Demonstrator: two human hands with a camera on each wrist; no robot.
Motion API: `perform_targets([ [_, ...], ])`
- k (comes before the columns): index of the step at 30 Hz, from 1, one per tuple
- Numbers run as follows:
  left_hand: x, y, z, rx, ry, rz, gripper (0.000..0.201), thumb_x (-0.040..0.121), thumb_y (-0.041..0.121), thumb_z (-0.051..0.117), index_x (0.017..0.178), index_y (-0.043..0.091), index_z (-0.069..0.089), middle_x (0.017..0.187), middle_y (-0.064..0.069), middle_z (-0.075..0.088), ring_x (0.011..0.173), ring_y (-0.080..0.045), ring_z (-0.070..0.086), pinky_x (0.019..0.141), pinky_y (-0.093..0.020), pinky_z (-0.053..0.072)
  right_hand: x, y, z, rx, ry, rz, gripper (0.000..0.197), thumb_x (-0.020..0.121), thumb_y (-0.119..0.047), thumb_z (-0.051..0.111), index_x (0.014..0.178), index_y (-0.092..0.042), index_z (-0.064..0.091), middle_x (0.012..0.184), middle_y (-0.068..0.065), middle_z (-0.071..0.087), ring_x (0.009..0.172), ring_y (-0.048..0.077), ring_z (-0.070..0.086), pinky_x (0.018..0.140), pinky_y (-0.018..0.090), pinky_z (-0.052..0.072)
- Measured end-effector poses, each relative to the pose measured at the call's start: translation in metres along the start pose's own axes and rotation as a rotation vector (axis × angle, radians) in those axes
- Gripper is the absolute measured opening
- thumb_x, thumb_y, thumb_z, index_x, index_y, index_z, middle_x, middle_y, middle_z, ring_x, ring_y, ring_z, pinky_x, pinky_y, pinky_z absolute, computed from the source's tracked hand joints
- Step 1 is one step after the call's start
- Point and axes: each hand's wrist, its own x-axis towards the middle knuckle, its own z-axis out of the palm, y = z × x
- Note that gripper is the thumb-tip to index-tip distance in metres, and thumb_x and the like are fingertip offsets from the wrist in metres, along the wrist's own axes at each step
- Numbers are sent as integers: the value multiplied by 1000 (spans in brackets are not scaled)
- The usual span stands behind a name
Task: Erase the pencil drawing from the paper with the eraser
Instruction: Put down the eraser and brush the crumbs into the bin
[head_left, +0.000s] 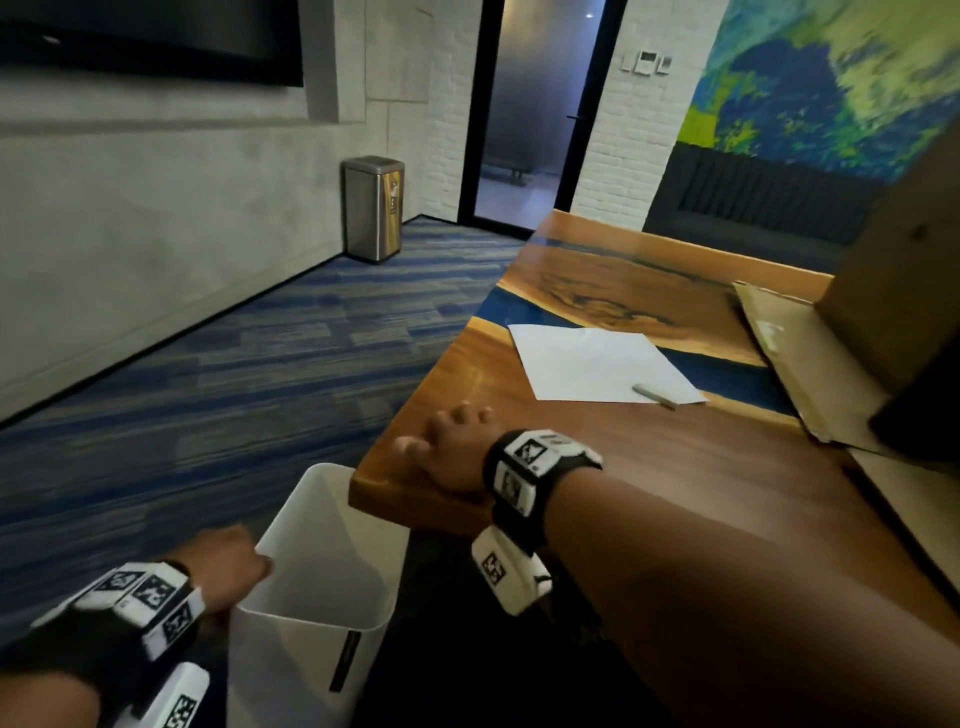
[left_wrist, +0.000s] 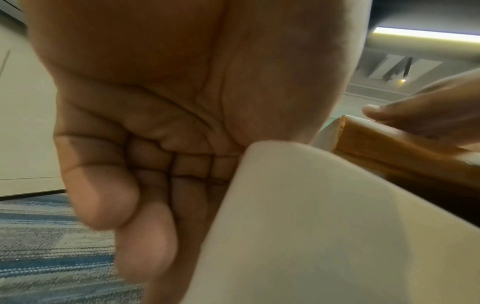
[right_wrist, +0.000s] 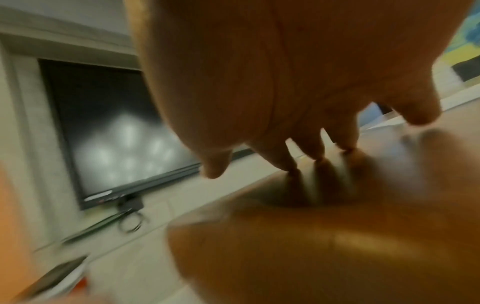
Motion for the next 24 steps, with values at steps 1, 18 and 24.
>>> perform_targets([
  [1, 0, 1, 0, 2, 9, 9, 28, 98, 38, 50, 90, 16, 65, 103, -5, 68, 83, -16, 59, 57, -23, 36, -14, -9, 4, -21, -24, -123, 77, 88, -78, 26, 151, -34, 28, 164, 2, 11, 150, 36, 5, 111, 68, 9],
  [18, 5, 6, 4, -24, -31, -8, 36, 94, 40, 51, 107, 12, 69, 119, -8, 69, 106, -21, 66, 71, -24, 41, -54, 139, -26, -77, -119, 532, 101, 67, -94, 28, 140, -27, 44, 141, 10, 48, 119, 30, 53, 100, 47, 43],
  [24, -3, 9, -2, -30, -11, -35, 33, 95, 37, 50, 106, 11, 68, 118, -8, 69, 107, -23, 65, 71, -25, 39, -30, 0, -11, -100, -136, -90, 91, 72, -92, 22, 148, -41, 27, 158, 4, 26, 144, 39, 25, 109, 63, 27],
])
